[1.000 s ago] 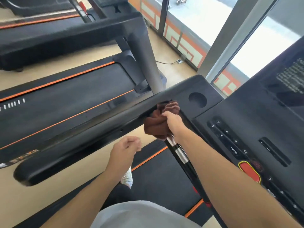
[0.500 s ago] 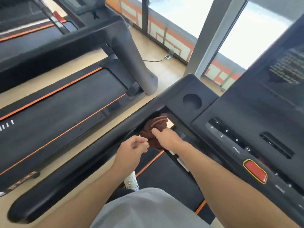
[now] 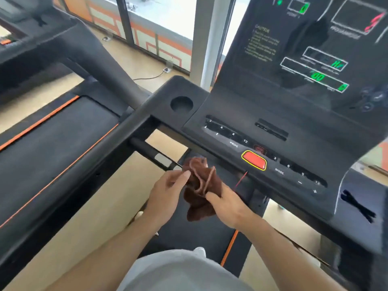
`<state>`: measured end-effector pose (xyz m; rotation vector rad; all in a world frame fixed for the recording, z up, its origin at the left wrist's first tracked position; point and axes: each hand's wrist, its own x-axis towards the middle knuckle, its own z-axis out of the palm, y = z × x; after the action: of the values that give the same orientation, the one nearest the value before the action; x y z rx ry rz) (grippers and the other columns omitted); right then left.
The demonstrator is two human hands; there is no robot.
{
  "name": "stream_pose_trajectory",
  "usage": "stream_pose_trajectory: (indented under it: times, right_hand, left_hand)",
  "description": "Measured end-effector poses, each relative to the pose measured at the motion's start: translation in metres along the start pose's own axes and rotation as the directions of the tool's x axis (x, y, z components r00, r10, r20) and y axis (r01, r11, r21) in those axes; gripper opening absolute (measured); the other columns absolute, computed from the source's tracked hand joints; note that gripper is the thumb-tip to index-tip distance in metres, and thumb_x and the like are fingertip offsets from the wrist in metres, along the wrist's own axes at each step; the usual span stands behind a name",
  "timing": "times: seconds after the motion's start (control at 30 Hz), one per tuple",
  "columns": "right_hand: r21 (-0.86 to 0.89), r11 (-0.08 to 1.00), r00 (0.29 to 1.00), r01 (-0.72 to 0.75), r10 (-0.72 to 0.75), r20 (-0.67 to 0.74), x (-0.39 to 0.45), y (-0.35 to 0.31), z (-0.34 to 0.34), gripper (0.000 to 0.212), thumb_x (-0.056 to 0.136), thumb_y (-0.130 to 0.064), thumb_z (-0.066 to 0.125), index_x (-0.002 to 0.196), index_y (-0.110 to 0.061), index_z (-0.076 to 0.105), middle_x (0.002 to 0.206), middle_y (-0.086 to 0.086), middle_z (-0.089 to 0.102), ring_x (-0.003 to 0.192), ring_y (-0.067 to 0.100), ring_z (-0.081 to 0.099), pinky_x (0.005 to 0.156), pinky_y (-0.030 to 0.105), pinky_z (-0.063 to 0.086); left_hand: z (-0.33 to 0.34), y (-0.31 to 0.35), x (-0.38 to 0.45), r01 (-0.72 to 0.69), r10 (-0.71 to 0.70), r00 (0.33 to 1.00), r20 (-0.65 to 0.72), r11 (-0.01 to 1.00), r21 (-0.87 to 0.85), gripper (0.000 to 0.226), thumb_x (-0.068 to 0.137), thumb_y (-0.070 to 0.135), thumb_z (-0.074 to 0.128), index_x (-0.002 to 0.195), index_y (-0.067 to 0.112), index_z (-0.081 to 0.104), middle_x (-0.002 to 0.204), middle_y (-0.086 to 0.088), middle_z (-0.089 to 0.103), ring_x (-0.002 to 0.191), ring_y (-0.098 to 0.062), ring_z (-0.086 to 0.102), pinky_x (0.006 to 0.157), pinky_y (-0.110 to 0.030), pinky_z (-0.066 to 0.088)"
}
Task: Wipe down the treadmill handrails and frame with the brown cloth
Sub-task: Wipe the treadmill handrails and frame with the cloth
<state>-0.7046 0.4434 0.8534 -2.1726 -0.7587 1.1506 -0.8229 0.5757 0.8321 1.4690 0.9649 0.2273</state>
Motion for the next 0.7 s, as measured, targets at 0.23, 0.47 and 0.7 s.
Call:
stream_pose_trajectory:
  times: [0.23,0.47,0.7]
  right_hand:
    - [0.447,0.891,0.939,0.083,0.081,-0.335,-0.113,0.04,-0.024,0.039,0.097,-0.006,0.047,0.12,-0.034,0.06,0.089,-0.025,0.073,0.083,0.005,0.073,0.069,0.022,0.058]
    - [-0.6,0.733,0.903,-0.321,0.046,-0.428,-0.076,0.155,0.003,0.092,0.07,-0.041,0.08,0.15,-0.015,0.043,0.135,0.004,0.062,0.125,0.029,0.058,0.112,0.047,0.038]
    - [-0.558,0.82,0.949,-0.127,-0.063,-0.309,-0.011,0.139,-0.006,0.061,0.079,-0.069,0.064,0.118,-0.025,0.048,0.11,-0.002,0.069,0.1,0.026,0.071,0.079,0.039,0.05]
  left_hand:
    - [0.083,0.004,-0.042,-0.131,0.128,0.891,0.436,0.991,-0.022,0.021,0.103,0.017,0.054,0.091,0.019,0.071,0.08,0.011,0.072,0.079,0.0,0.065,0.075,-0.018,0.05]
    - [0.12,-0.06,-0.025,-0.554,0.313,0.831,0.46,0.54,0.633,0.059,0.093,0.026,0.06,0.149,0.024,0.043,0.158,0.01,0.037,0.151,-0.012,0.023,0.121,-0.033,0.015]
    - [0.114,-0.07,-0.021,-0.618,0.375,0.783,0.497,0.38,0.688,0.066,0.087,0.018,0.064,0.15,0.026,0.045,0.156,0.01,0.043,0.15,-0.015,0.029,0.119,-0.039,0.027]
